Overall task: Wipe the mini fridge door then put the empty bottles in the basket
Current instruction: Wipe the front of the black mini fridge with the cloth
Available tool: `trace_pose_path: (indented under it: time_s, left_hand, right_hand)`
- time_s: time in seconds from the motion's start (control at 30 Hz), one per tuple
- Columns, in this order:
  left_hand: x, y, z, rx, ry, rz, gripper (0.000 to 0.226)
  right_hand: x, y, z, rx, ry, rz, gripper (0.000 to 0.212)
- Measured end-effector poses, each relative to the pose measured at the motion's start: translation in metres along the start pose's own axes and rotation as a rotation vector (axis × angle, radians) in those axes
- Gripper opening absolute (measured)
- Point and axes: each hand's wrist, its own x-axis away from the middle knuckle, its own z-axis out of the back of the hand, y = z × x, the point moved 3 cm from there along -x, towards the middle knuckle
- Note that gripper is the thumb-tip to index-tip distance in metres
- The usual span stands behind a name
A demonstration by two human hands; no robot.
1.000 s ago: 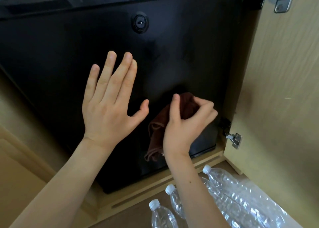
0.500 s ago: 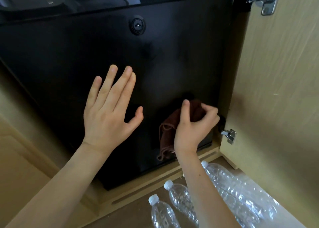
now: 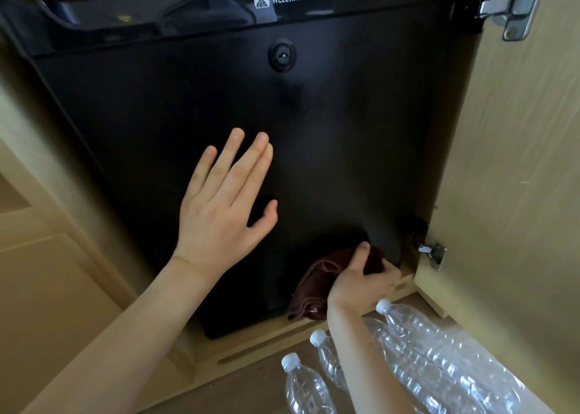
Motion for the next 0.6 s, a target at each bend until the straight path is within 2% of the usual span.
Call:
trace_pose_path:
  time_s: [0.07, 0.2, 0.27, 0.37, 0.43, 0.5, 0.6]
  left_hand:
    - [0.001, -0.002, 0.001, 0.012, -0.007, -0.014, 0.061]
    - [0.012, -0.006, 0.001, 0.016, -0.025, -0.022, 0.058]
    - [0.023, -0.008, 0.002, 0.018, -0.043, -0.015, 0.058]
    - [0.044, -0.013, 0.003, 0.011, -0.096, -0.006, 0.060]
    - [0.054, -0.016, 0.004, 0.002, -0.133, -0.001, 0.062]
    - [0.059, -0.017, 0.005, 0.004, -0.152, -0.002, 0.062]
    - [0.059, -0.017, 0.005, 0.014, -0.163, -0.002, 0.061]
  right_hand:
    - [0.022, -0.017, -0.015, -0.033, -0.081, 0.143, 0.028]
    - [0.064, -0.019, -0.034, -0.049, -0.178, 0.346, 0.027]
    - [0.068, 0.001, -0.030, -0.031, -0.123, 0.337, 0.027]
    - [0.064, 0.042, -0.013, 0.066, -0.041, 0.103, 0.042]
    - [0.065, 0.052, -0.006, 0.089, -0.065, -0.006, 0.046]
    - [0.069, 0.039, -0.011, 0.031, -0.128, 0.027, 0.033]
    - [0.076, -0.005, -0.027, -0.077, -0.168, 0.229, 0.028]
